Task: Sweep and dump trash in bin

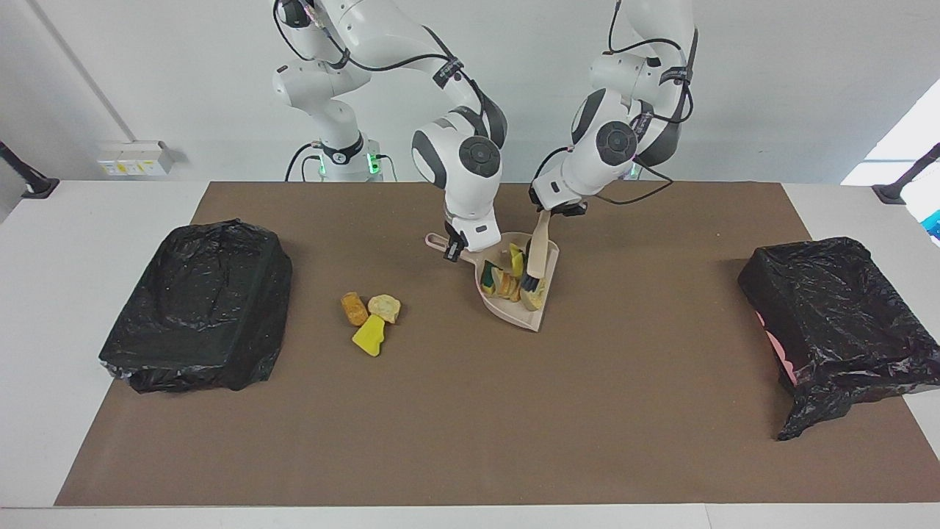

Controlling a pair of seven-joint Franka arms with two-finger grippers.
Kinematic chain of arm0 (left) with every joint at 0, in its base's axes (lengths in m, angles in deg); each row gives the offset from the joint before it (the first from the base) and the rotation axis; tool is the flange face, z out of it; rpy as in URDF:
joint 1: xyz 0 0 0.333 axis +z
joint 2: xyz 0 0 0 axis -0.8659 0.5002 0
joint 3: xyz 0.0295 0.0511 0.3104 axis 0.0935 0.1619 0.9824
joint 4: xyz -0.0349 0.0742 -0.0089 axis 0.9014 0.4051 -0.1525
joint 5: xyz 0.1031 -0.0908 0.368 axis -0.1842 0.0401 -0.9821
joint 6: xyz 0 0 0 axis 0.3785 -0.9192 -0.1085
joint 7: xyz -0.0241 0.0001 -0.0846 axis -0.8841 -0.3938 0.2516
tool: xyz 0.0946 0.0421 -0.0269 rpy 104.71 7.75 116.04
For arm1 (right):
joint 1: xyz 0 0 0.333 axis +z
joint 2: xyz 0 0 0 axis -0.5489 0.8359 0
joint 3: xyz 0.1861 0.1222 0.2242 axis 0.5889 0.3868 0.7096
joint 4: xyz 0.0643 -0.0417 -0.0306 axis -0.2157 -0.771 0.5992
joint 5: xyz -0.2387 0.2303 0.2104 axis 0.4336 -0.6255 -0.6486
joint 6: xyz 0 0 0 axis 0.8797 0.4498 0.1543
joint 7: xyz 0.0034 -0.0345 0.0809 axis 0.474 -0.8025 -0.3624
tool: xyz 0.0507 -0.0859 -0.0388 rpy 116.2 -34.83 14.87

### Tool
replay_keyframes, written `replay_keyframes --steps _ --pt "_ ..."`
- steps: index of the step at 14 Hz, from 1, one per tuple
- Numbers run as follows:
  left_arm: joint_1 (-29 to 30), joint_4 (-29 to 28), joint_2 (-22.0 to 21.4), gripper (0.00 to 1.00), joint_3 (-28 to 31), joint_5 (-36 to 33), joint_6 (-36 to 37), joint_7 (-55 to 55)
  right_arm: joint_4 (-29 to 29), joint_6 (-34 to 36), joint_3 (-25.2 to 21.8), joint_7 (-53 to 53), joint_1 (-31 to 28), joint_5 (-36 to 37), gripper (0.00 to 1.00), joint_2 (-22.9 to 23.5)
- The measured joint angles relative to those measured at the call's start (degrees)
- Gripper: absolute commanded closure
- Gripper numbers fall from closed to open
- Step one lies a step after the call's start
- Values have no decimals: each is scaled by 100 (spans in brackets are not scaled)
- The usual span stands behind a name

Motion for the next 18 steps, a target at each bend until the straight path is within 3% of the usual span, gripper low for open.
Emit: replay_keyframes --steps 4,10,15,18 --pt "153 82 -386 100 165 -171 607 328 1 -8 1 0 -28 -19 100 -1" --pt "171 76 -609 100 -123 -715 970 2296 56 -43 -4 0 -273 -28 100 -65" --pt "132 -19 -715 100 -499 -733 983 3333 83 -38 -6 -94 -807 -19 100 -650" --pt "-312 -272 -895 100 -545 -730 983 3823 175 -33 -32 -253 -1227 19 100 -930"
